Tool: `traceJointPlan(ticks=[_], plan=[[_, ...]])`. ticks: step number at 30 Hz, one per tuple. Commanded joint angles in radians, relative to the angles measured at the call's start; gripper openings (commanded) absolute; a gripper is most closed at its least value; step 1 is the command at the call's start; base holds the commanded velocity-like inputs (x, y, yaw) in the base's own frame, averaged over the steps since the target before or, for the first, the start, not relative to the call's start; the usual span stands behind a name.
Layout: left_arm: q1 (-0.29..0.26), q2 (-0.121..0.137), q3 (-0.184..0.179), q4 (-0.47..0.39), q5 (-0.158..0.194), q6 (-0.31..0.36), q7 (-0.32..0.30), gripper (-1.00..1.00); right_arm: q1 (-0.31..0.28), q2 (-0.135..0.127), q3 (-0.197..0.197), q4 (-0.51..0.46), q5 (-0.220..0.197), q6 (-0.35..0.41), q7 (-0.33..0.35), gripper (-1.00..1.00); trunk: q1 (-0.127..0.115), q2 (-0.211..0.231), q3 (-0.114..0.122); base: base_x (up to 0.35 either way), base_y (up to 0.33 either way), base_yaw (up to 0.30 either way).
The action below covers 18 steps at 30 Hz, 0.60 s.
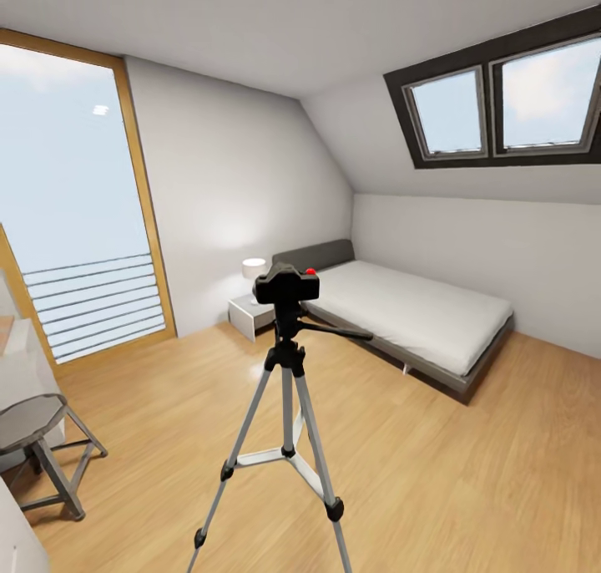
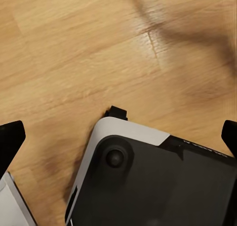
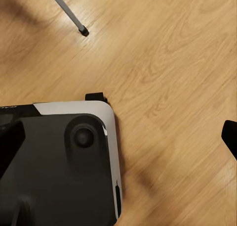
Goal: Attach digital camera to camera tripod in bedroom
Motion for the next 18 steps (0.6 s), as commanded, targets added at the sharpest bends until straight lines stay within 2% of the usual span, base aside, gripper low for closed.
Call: traceJointPlan(ticks=[1, 18], plan=[[0.000, 0.000, -0.008, 0.000, 0.008, 0.003, 0.003, 1.00, -0.001, 0.000, 0.007, 0.003, -0.010, -0.006, 0.005, 1.00, 0.000, -0.001, 0.001, 0.000, 0.000, 0.000], [0.000, 0.000, -0.008, 0.000, 0.007, 0.003, 0.003, 1.00, -0.001, 0.000, 0.007, 0.003, -0.010, -0.005, 0.006, 1.00, 0.000, -0.001, 0.028, 0.000, 0.000, 0.000]])
